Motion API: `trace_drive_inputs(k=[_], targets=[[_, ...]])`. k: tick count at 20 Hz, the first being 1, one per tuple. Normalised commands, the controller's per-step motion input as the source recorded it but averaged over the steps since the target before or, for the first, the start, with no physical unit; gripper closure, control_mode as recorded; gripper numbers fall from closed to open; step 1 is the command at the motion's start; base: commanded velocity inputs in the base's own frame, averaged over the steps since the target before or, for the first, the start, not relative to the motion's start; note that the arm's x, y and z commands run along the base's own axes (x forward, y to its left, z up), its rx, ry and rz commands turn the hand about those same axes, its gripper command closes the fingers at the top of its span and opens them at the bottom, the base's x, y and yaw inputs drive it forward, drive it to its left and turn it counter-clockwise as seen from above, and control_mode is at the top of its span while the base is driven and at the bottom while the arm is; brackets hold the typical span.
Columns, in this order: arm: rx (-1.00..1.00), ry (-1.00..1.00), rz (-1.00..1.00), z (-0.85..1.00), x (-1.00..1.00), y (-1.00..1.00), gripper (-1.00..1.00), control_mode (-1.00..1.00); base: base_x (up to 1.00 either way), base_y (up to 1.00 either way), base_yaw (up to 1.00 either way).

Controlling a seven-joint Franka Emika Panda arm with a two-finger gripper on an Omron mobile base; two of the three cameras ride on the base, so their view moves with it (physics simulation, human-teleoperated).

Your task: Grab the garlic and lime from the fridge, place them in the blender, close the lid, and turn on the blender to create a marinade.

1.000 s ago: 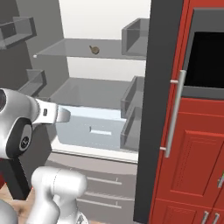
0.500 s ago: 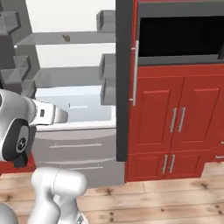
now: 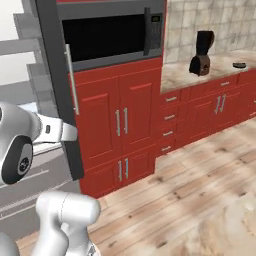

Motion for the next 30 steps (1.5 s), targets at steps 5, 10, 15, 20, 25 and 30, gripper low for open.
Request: trace_drive_inputs(k=[5, 10, 15, 20, 25, 30], targets=[[0.00, 0.00, 0.00, 0.00, 0.00, 0.00, 1.00, 1.00, 0.92, -0.34, -0.49], [0.00, 0.00, 0.00, 0.00, 0.00, 0.00, 1.00, 1.00, 1.00, -0.28, -0.36], [0.00, 0.00, 0.00, 0.00, 0.00, 0.00, 1.00, 1.00, 1.00, -0.46, -0.36], [0.00, 0.00, 0.00, 0.00, 0.00, 0.00, 1.00, 1.00, 1.00, -0.30, -0.25], [0.00, 0.00, 0.00, 0.00, 0.00, 0.00, 1.00, 1.00, 1.00, -0.22, -0.23], [0.00, 0.00, 0.00, 0.00, 0.00, 0.00, 1.00, 1.00, 1.00, -0.34, -0.24]])
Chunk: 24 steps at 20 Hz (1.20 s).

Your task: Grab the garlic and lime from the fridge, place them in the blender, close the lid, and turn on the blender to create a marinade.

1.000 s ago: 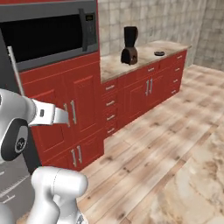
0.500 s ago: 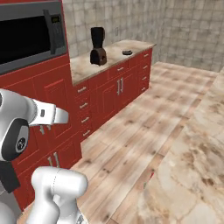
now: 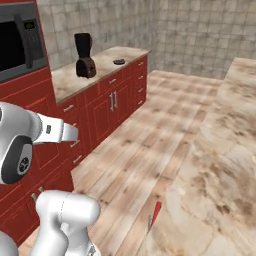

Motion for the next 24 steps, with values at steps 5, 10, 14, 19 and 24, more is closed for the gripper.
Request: trace_drive_inputs(k=[5, 10, 14, 19, 24], targets=[[0.00, 0.00, 0.00, 0.00, 0.00, 0.00, 1.00, 1.00, 1.00, -0.01, -0.19], [0.00, 0.00, 0.00, 0.00, 0.00, 0.00, 1.00, 1.00, 1.00, -0.07, -0.14], [0.00, 0.00, 0.00, 0.00, 0.00, 0.00, 1.00, 1.00, 1.00, 0.00, -0.09], [0.00, 0.00, 0.00, 0.00, 0.00, 0.00, 1.00, 1.00, 1.00, 0.00, -0.01], [0.00, 0.00, 0.00, 0.00, 0.00, 0.00, 1.00, 1.00, 1.00, 0.09, 0.04]])
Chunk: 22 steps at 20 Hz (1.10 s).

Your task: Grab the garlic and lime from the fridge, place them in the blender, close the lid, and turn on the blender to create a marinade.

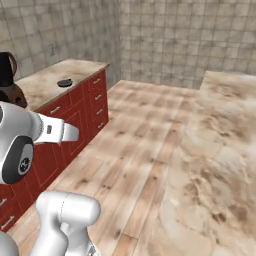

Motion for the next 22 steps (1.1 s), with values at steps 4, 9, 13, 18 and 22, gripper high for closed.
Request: trace_drive_inputs(k=[4, 9, 13, 18, 22], targets=[[0.00, 0.00, 0.00, 0.00, 0.00, 0.00, 1.00, 1.00, 1.00, 0.18, 0.27], [0.00, 0.00, 0.00, 0.00, 0.00, 0.00, 1.00, 1.00, 1.00, 0.22, 0.44], [0.00, 0.00, 0.00, 0.00, 0.00, 0.00, 1.00, 1.00, 1.00, 0.23, 0.48], [0.00, 0.00, 0.00, 0.00, 0.00, 0.00, 1.00, 1.00, 1.00, 0.05, 0.48], [0.00, 0.00, 0.00, 0.00, 0.00, 0.00, 1.00, 1.00, 1.00, -0.09, 0.46]])
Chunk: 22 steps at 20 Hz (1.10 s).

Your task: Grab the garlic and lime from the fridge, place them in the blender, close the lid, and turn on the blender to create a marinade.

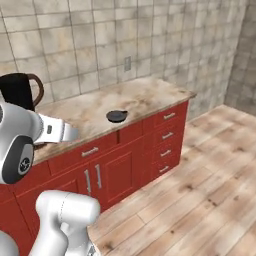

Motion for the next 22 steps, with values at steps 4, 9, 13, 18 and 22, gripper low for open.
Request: trace_drive_inputs(k=[4, 9, 13, 18, 22], targets=[[0.00, 0.00, 0.00, 0.00, 0.00, 0.00, 1.00, 1.00, 0.98, -0.21, 0.56], [0.00, 0.00, 0.00, 0.00, 0.00, 0.00, 1.00, 1.00, 0.54, -0.20, 0.82], [0.00, 0.00, 0.00, 0.00, 0.00, 0.00, 1.00, 1.00, 0.32, -0.18, 0.90], [0.00, 0.00, 0.00, 0.00, 0.00, 0.00, 1.00, 1.00, 0.63, -0.26, 0.68], [0.00, 0.00, 0.00, 0.00, 0.00, 0.00, 1.00, 1.00, 0.59, 0.02, 0.32]])
